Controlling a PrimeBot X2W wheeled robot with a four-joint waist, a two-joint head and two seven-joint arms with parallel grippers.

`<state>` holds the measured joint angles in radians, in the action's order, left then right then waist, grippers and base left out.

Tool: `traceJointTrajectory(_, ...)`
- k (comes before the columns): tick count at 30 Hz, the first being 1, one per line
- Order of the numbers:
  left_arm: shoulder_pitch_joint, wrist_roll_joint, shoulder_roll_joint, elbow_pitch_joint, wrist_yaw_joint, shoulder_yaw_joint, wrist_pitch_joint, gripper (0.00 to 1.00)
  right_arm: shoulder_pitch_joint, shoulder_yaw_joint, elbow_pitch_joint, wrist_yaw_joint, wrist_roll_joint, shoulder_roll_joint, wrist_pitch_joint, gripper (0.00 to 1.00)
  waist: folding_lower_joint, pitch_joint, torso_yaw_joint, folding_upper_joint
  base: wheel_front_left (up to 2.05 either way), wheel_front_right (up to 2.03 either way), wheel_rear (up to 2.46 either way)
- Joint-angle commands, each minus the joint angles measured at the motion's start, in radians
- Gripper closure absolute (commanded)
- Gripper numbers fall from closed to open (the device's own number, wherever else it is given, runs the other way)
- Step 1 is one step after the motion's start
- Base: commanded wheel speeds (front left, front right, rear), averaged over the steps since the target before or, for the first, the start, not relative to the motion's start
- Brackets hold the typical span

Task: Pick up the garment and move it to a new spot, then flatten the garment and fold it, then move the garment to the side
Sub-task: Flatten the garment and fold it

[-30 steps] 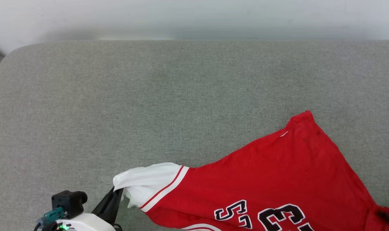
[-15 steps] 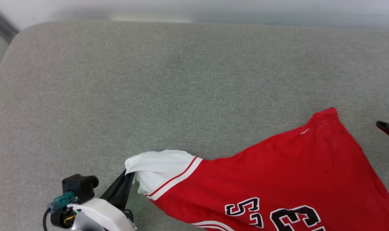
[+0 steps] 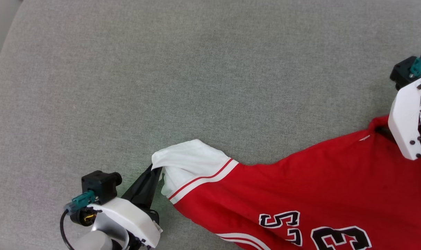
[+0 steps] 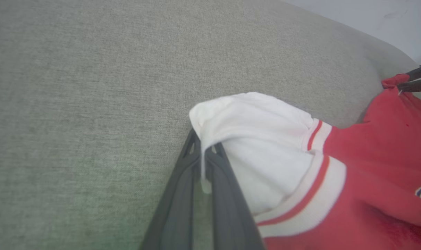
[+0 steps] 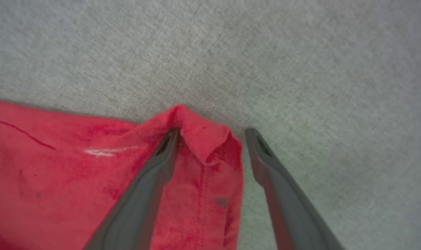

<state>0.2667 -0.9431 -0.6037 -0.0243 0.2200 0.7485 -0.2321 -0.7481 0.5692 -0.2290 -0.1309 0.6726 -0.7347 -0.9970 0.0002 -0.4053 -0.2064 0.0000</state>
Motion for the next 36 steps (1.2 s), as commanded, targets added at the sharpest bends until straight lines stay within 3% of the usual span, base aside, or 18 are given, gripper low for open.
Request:
traceJointTrajectory(1,0.020,0.009,0.009,0.009,-0.005,0.003,-0.003,1.00,0.010,0.054,-0.044,0.000,0.002,0.016,0.009,0.00,-0.0002,-0.024,-0.014,0.0000,0.00,0.00,0.00)
traceJointTrajectory(5,0.032,0.011,0.018,0.023,-0.008,0.004,-0.004,1.00,0.048,0.159,-0.094,-0.002,0.043,0.019,0.013,0.00,-0.0002,-0.028,-0.013,0.0000,0.00,0.00,0.00)
traceJointTrajectory(6,0.033,0.010,0.019,0.028,-0.009,0.005,-0.004,1.00,0.042,0.174,-0.095,-0.002,0.052,0.018,0.030,0.61,-0.0002,-0.025,-0.010,0.0000,0.00,0.00,0.00)
traceJointTrajectory(7,0.033,0.010,0.019,0.028,-0.009,0.005,-0.004,1.00,0.042,0.174,-0.095,-0.002,0.052,0.018,0.030,0.61,-0.0002,-0.025,-0.010,0.0000,0.00,0.00,0.00)
traceJointTrajectory(8,0.032,0.008,0.019,0.032,-0.011,0.004,-0.004,1.00,0.032,0.182,-0.097,-0.002,0.064,0.017,0.044,1.00,-0.0002,-0.019,-0.005,0.0000,0.00,0.00,0.00)
traceJointTrajectory(22,0.091,0.031,-0.065,0.029,-0.015,-0.021,0.034,1.00,-0.080,0.154,-0.065,0.000,0.169,-0.039,0.372,1.00,-0.0002,0.197,0.073,0.0000,0.00,0.00,0.00)
traceJointTrajectory(29,0.282,0.081,-0.107,-0.030,-0.023,-0.046,0.129,1.00,-0.133,0.101,0.010,0.000,0.180,-0.067,0.475,1.00,-0.0002,0.239,0.110,0.0000,0.00,0.00,0.00)
traceJointTrajectory(36,0.576,0.126,-0.111,-0.012,-0.063,-0.083,0.246,1.00,-0.268,0.008,0.041,0.000,0.108,-0.030,0.513,1.00,-0.0002,0.177,0.139,0.0000,0.00,0.00,0.00)
